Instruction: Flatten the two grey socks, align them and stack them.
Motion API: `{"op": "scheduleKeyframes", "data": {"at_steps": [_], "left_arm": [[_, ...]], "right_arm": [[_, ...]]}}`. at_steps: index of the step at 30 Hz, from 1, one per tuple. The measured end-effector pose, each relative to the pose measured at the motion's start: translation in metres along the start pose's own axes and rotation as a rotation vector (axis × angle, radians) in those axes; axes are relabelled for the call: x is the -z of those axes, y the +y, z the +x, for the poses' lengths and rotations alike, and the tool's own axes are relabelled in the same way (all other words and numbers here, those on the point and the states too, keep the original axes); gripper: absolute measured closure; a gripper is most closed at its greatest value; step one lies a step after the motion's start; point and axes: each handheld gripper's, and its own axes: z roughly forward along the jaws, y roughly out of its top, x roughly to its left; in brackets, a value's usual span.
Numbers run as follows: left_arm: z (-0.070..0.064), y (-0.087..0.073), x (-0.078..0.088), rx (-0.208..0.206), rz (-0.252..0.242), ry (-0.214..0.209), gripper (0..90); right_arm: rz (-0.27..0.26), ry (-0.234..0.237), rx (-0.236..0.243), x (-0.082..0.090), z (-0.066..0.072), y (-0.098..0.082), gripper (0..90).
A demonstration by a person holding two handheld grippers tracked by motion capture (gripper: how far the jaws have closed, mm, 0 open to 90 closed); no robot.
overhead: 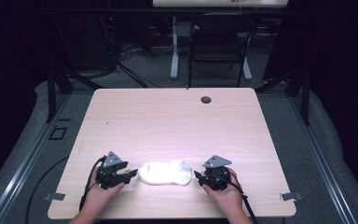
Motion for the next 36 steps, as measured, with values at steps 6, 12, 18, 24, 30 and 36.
{"op": "scheduleKeyframes", "data": {"at_steps": [6,12,18,24,30,36], "left_arm": [[0.0028,-0.0003,-0.0017,0.005,0.002,0.008,44.2],[0.0051,-0.0005,-0.0011,0.016,-0.006,0.015,43.7],[0.0069,-0.0006,-0.0002,0.024,-0.006,0.018,43.4],[0.0081,-0.0004,0.0005,0.032,-0.017,0.018,43.1],[0.009,0.0,0.0018,0.032,-0.021,0.019,42.9],[0.0085,0.0002,0.0018,0.03,-0.021,0.019,42.9]], "right_arm": [[0.005,-0.006,-0.006,-0.0014,-0.0023,-0.0015,48.0],[0.01,-0.007,-0.011,-0.0022,-0.0017,-0.0018,48.0],[0.01,-0.009,-0.013,-0.0034,-0.0002,-0.0013,48.0],[0.011,-0.008,-0.009,-0.0041,0.0006,-0.0011,48.0],[0.017,-0.005,-0.001,-0.0048,0.0012,-0.0006,48.0],[0.01,-0.006,0.002,-0.0053,0.0022,-0.0005,48.0]]}}
